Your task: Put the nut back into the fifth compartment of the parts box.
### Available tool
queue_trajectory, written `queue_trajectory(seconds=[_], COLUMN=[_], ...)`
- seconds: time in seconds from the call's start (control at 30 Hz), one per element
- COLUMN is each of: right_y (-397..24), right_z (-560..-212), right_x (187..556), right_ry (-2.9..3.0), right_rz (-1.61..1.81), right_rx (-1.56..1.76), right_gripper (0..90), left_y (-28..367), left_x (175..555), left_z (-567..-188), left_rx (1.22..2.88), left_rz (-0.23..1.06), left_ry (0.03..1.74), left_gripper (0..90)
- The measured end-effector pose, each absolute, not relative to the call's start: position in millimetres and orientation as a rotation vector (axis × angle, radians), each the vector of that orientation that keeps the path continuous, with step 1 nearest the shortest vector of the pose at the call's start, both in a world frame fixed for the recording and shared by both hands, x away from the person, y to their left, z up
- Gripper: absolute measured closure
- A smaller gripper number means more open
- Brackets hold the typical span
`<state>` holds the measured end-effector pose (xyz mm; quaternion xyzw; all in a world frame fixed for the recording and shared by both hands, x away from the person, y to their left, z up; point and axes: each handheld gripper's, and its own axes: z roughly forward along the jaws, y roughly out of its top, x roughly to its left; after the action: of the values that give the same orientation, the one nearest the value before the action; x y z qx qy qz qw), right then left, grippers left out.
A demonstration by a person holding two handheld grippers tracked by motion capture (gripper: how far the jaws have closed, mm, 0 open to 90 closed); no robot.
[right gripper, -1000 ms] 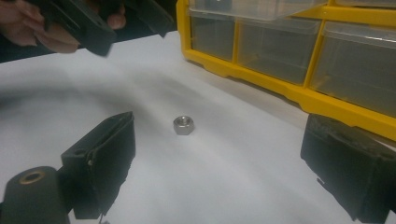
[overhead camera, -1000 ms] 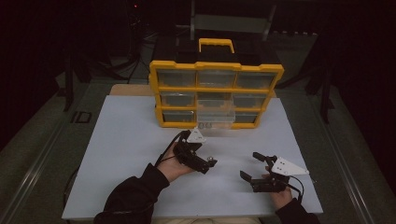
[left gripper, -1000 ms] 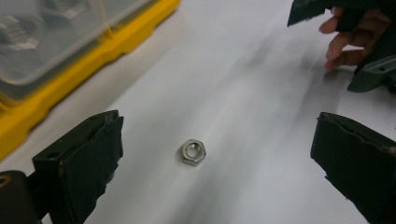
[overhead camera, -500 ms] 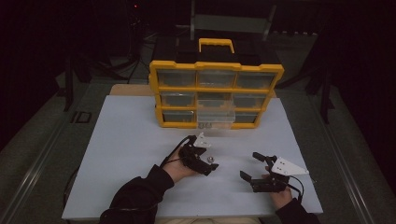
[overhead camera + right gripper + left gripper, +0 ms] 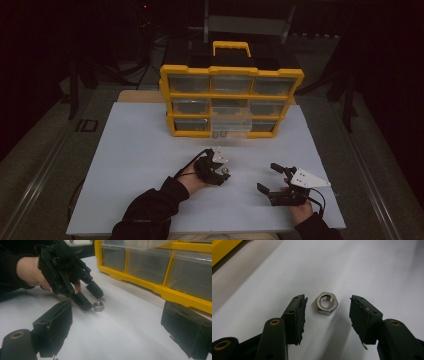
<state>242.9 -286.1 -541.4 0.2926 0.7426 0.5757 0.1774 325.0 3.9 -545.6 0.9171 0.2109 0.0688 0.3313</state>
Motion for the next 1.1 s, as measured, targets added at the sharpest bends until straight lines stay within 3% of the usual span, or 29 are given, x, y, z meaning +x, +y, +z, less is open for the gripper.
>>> queue_trajectory(seconds=[0.2,0.6,1.1], right_y=[-286,-286,-286], right_z=[-541,-542,-541], right_x=[243,243,243], right_ry=[2.103,2.103,2.101], right_rz=[1.629,1.627,1.626], right_rx=[0.828,0.828,0.832], right_gripper=[10.5,10.5,10.5], left_y=[1,-3,12], left_x=[327,329,322], left_z=[-549,-549,-525], left_rx=[2.387,2.386,2.373], left_rz=[0.172,0.172,0.129], left_ry=[0.554,0.546,0.532], left_gripper=[50.1,68.8,69.2])
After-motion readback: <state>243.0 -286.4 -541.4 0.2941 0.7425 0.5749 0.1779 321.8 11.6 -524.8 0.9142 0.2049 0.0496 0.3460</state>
